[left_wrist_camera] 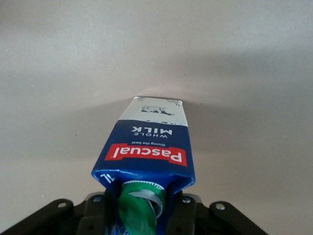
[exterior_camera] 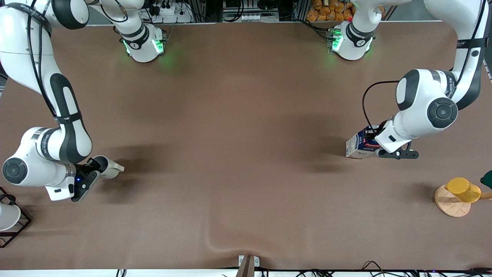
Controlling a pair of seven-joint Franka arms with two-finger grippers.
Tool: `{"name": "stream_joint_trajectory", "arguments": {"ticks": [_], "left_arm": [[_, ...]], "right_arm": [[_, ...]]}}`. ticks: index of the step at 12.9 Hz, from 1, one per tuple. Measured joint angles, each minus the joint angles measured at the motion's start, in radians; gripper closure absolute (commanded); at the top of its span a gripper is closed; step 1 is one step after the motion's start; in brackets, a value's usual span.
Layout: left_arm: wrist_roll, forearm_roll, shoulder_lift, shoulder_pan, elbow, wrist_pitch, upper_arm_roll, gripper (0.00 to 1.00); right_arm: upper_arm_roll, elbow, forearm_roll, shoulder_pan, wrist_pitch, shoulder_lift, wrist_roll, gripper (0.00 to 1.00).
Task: Place milk next to cup
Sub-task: 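Close the left gripper on the milk while the right gripper grasps the mug, then lift the mug with the right gripper while the left gripper lifts the milk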
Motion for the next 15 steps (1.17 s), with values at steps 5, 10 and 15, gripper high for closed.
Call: {"name": "stream_joint_trajectory", "arguments": {"ticks": [5, 10, 15], "left_arm": [[0.0, 0.0, -0.033, 0.0, 0.112, -0.17, -0.001, 0.67], [0.0, 0.0, -0.058, -0.001, 0.26, -0.336, -0.002, 0.67], [0.0, 0.0, -0.062, -0.003, 0.287, -0.345, -0.008, 0.66]], "right_arm": [[0.009, 0.043, 0.02, 0.034, 0.006, 0.0, 0.02, 1.0], [0.015, 0.092, 0.137, 0.108, 0.006, 0.0, 0.245, 1.0], [0.023, 0.133, 0.167, 0.307, 0.006, 0.0, 0.635, 1.0]]}}
